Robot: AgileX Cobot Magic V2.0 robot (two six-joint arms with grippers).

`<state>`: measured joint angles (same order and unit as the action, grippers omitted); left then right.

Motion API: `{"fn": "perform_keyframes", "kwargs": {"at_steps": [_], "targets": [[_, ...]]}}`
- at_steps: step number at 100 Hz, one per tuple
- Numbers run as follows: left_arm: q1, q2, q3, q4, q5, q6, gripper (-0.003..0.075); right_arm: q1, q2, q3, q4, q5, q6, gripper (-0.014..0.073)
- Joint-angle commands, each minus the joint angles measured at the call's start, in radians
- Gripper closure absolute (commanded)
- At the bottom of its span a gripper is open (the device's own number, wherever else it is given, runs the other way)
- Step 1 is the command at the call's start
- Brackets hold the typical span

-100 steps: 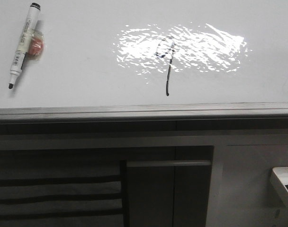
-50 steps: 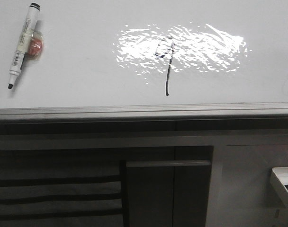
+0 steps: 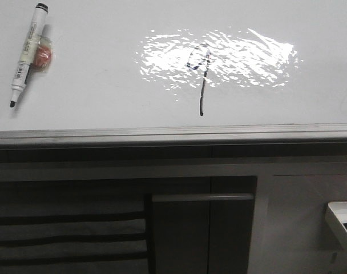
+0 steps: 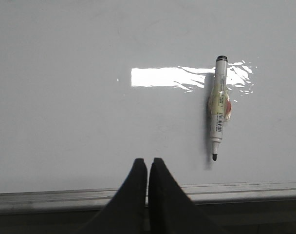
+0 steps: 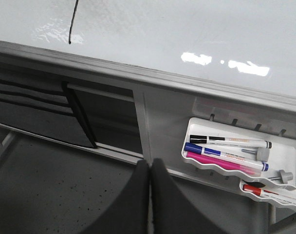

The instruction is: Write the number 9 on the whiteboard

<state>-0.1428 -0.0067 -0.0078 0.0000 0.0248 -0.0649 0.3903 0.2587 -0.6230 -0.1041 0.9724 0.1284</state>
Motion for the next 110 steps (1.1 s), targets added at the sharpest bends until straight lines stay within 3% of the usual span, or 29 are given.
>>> {"fn": "perform_keyframes", "kwargs": {"at_steps": [1, 60, 88, 110], "targets": [[0.002, -0.026, 0.031, 0.000, -0.078, -0.013, 0.0741, -0.007, 0.013, -0.022, -0.018, -0.060, -0.004, 0.0666], [0.002, -0.026, 0.031, 0.000, -0.078, -0.013, 0.0741, -0.030, -0.025, -0.009, -0.018, -0.075, -0.004, 0.0666], [0.002, -0.026, 0.031, 0.000, -0.078, -0.013, 0.0741, -0.267, -0.222, 0.330, 0.036, -0.623, -0.004, 0.0666], [0.002, -0.026, 0.031, 0.000, -0.078, -0.013, 0.0741, -0.305, -0.286, 0.595, 0.045, -0.910, -0.004, 0.0666]]}}
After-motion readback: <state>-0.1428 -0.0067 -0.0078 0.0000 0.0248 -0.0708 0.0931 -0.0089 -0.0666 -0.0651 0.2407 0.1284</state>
